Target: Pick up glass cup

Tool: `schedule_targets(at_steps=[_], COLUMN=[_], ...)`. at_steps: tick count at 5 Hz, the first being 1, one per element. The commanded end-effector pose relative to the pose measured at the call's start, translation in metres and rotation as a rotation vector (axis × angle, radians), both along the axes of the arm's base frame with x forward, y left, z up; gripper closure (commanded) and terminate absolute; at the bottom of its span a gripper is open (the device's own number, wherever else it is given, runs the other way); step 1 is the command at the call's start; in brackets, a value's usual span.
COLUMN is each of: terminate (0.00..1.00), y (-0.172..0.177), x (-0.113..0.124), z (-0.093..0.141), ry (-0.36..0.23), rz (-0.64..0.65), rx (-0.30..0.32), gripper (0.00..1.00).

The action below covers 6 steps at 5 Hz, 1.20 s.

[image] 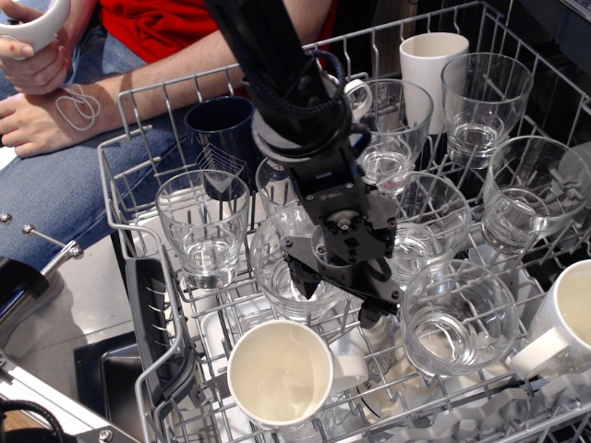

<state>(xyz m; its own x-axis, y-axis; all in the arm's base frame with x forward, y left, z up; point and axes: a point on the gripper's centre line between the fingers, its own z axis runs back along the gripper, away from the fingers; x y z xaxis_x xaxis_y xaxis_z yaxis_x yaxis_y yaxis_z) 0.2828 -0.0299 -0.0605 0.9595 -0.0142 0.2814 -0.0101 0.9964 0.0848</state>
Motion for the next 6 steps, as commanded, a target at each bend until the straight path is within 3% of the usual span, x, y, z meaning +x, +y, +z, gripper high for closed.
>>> schedule_targets(at_steps=[1,4,6], terminate=[0.0,0.0,0.0], y=[-0.006,0.0,0.014], x=[0.013,0.023,0.036], z=[-0.002,0.002,0.044], ry=[-0.01,-0.005,0.063], rz=[0.052,0.061,0.032], rx=[0.025,0.003,-0.032], gripper=[1.0,1.0,1.0])
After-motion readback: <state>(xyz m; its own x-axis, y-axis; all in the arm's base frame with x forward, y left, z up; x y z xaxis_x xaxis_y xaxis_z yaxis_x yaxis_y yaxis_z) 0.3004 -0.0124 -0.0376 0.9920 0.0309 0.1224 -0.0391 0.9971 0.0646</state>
